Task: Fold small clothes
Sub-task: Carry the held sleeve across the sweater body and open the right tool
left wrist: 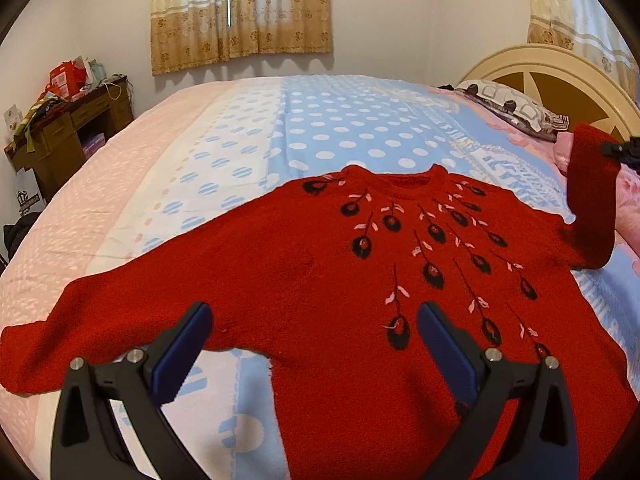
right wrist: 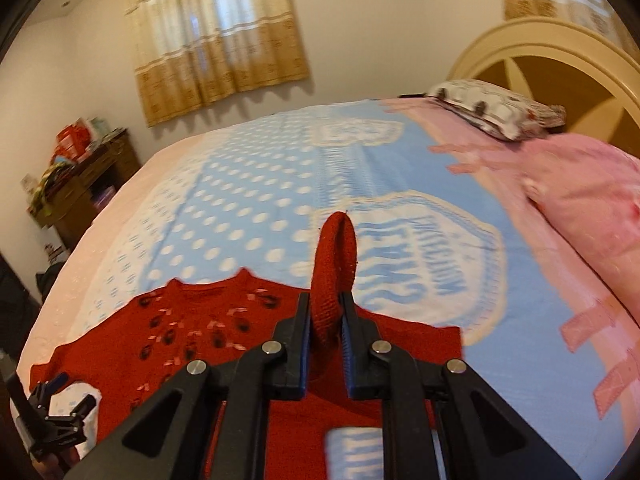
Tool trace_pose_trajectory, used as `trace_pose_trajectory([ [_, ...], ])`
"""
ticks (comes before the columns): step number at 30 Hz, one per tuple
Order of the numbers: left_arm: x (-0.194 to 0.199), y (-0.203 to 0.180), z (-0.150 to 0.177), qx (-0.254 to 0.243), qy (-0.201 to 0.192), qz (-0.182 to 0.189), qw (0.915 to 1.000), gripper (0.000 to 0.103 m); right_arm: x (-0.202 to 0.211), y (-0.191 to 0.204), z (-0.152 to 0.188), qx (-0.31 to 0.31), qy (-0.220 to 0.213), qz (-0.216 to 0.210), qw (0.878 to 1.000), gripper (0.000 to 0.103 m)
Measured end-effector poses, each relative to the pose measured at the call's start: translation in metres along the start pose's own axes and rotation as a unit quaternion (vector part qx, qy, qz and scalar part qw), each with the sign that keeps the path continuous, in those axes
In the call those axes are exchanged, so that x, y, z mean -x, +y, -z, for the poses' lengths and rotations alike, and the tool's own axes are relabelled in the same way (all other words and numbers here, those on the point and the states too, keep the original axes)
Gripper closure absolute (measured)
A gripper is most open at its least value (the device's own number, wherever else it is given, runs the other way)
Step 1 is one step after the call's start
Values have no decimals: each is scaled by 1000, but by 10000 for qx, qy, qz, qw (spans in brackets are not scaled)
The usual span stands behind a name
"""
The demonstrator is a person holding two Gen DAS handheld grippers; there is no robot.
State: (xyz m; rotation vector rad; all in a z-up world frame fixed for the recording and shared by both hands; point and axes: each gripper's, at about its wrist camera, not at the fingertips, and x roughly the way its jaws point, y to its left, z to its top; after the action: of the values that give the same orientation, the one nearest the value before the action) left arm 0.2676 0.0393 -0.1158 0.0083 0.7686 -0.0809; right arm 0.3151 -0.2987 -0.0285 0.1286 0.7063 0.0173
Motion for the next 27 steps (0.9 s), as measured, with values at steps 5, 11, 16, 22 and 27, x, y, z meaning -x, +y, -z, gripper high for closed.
trace_pose_trajectory([
  [5, 0, 6, 1, 68, -16, -1, 10000, 0, -13, 58, 4, 573, 35, -213, 9981, 91],
  [11, 0, 9, 1, 52, -26, -2, 10000, 0, -31, 114, 23, 980, 120, -494, 9939, 91],
  [16, -1, 18, 1, 91, -35, -168, 9998, 0, -52, 150, 44, 1163, 287, -687, 9904, 90],
  [22, -4, 27, 2, 240, 45, -51, 9997, 0, -72, 185, 81, 1545, 525, -874, 9827, 90],
  [27, -3, 26, 2, 218, 75, -66, 9997, 0, -90, 191, 109, 1609, 1010, -1268, 9736, 87],
])
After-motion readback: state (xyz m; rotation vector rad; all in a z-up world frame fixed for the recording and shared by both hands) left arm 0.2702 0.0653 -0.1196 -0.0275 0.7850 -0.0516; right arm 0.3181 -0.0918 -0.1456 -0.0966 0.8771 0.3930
